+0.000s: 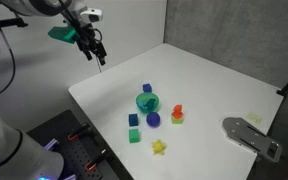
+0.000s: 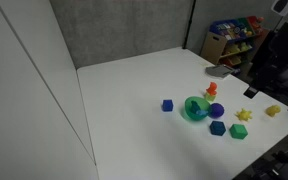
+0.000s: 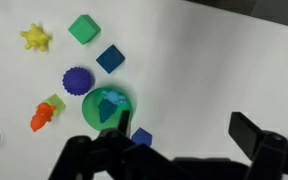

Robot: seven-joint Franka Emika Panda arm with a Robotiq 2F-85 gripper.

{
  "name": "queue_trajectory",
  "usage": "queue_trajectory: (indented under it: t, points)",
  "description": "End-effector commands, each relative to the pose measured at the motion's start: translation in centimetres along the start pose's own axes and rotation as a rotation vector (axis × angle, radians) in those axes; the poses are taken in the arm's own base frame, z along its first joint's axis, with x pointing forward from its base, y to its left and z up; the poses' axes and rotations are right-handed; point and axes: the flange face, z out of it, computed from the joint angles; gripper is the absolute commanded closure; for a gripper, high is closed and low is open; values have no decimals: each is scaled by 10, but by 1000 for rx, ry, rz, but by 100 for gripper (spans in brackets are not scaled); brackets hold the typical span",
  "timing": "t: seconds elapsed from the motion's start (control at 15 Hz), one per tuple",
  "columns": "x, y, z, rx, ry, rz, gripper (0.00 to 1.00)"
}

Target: Stack the purple cube on the dark blue cube

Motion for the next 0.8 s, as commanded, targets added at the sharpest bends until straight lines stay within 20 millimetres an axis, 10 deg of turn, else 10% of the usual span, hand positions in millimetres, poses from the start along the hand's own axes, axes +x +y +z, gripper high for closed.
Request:
queue_trajectory:
  t: [0.0,0.73]
  points:
    - [0,0,0,0,-1,0,0]
    - [37,1,-1,20,5,21,0]
